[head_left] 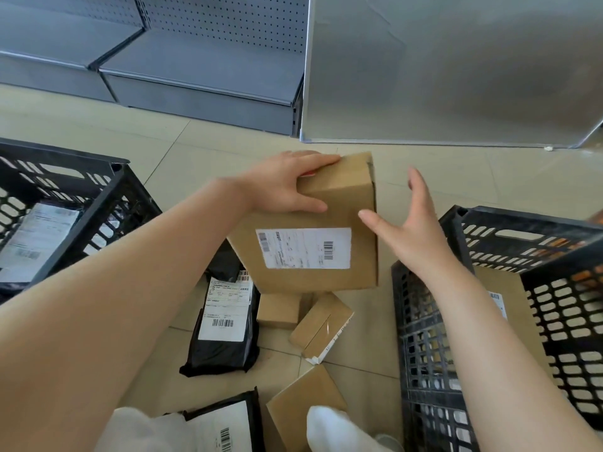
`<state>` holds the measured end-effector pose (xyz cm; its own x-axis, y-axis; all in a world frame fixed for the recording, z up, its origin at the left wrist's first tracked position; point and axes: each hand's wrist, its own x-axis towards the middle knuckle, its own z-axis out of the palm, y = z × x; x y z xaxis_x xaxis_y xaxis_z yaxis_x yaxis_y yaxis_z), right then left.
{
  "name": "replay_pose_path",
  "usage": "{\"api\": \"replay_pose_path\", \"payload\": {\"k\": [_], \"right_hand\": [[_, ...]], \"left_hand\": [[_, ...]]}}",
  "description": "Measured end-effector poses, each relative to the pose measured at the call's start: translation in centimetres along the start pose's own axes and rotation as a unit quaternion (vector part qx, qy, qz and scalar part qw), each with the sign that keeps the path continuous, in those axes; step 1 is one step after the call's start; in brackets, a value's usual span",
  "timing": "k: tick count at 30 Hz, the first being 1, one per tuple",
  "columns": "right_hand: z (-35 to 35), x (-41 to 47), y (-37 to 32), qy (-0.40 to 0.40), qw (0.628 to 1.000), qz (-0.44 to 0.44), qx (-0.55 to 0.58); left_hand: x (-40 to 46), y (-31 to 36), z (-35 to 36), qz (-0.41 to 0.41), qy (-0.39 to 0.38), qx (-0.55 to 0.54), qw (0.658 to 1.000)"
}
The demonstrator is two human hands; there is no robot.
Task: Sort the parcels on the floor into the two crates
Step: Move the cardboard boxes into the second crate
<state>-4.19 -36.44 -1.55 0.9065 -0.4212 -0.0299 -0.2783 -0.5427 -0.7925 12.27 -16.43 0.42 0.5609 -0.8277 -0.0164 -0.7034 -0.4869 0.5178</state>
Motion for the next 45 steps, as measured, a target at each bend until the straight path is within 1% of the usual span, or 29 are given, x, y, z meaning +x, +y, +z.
{"api": "replay_pose_path", "payload": {"k": [2,3,6,8,10,12,15,17,19,21,23,24,26,28,29,30,32,34,35,36,38,40,42,43,45], "right_hand": [[-0.5,1.1,-1.1,-0.062,0.997,-0.022,-0.040],[-0.8,1.7,-1.5,-0.093,0.994,-0.013,-0.053],[-1.0,3.2,-1.7,-0.177,0.981,0.032,-0.070],[-0.8,3.4,-1.5,-0.208,0.975,0.039,-0.067],[-0.5,3.2,-1.2,-0.203,0.977,0.038,-0.043],[-0.2,2.7,-0.8,-0.181,0.982,0.057,0.014],[0.1,2.1,0.4,-0.143,0.982,0.098,0.077],[0.1,1.6,1.2,-0.125,0.976,0.132,0.121],[-0.2,1.2,2.3,-0.114,0.965,0.169,0.164],[-0.4,0.9,3.3,-0.095,0.949,0.207,0.218],[-0.3,0.8,3.9,-0.072,0.924,0.242,0.287],[0.0,0.7,4.1,-0.063,0.907,0.258,0.326],[0.7,0.6,4.4,-0.049,0.871,0.286,0.397],[1.3,0.4,4.4,-0.034,0.838,0.306,0.451],[1.6,0.3,4.3,-0.025,0.823,0.314,0.472],[1.8,0.1,4.0,-0.018,0.811,0.321,0.489],[2.0,-0.1,3.4,-0.010,0.793,0.331,0.512],[2.0,-0.3,2.9,-0.003,0.784,0.332,0.524],[1.8,-0.3,2.7,0.002,0.783,0.330,0.528],[1.4,-0.3,2.7,0.006,0.783,0.329,0.528],[0.6,-0.2,2.6,0.009,0.791,0.327,0.517],[-0.3,0.0,2.6,0.023,0.818,0.310,0.484],[-1.2,0.1,2.6,0.063,0.852,0.271,0.443],[-1.9,0.1,2.5,0.090,0.859,0.249,0.438],[-3.5,0.2,2.3,0.141,0.848,0.214,0.465]], "left_hand": [[0.7,0.9,-0.6,0.045,-0.024,0.106,0.993],[1.0,1.4,-0.9,0.052,-0.035,0.138,0.988],[1.5,1.8,-1.3,0.049,-0.072,0.169,0.982],[1.5,1.8,-1.3,0.043,-0.097,0.176,0.979],[1.5,1.6,-1.0,0.044,-0.115,0.183,0.975],[1.3,1.3,-0.6,0.042,-0.111,0.175,0.977],[0.5,0.5,-0.5,0.004,-0.069,0.174,0.982],[-0.2,-0.6,-0.4,-0.021,-0.014,0.166,0.986],[-0.8,-2.1,0.0,-0.055,0.058,0.127,0.989],[-1.3,-3.7,0.8,-0.116,0.125,0.062,0.983],[-1.7,-5.1,1.9,-0.210,0.176,-0.032,0.961],[-1.8,-5.5,2.5,-0.266,0.193,-0.081,0.941],[-2.0,-6.0,3.6,-0.372,0.204,-0.178,0.888],[-2.2,-6.3,4.6,-0.449,0.178,-0.271,0.833],[-2.4,-6.1,4.9,-0.470,0.150,-0.313,0.812],[-2.5,-6.0,5.1,-0.481,0.123,-0.360,0.790],[-2.2,-5.5,5.4,-0.470,0.093,-0.458,0.749],[-1.7,-4.6,5.4,-0.437,0.107,-0.531,0.718],[-1.3,-4.2,5.5,-0.422,0.116,-0.552,0.710],[-1.1,-3.9,5.5,-0.407,0.121,-0.562,0.710],[-0.6,-3.2,5.5,-0.389,0.124,-0.561,0.720],[0.0,-1.9,5.3,-0.374,0.133,-0.562,0.726],[0.8,0.0,4.8,-0.362,0.143,-0.564,0.728],[1.4,1.2,4.6,-0.354,0.145,-0.568,0.729],[2.6,3.5,4.2,-0.329,0.151,-0.565,0.741]]}}
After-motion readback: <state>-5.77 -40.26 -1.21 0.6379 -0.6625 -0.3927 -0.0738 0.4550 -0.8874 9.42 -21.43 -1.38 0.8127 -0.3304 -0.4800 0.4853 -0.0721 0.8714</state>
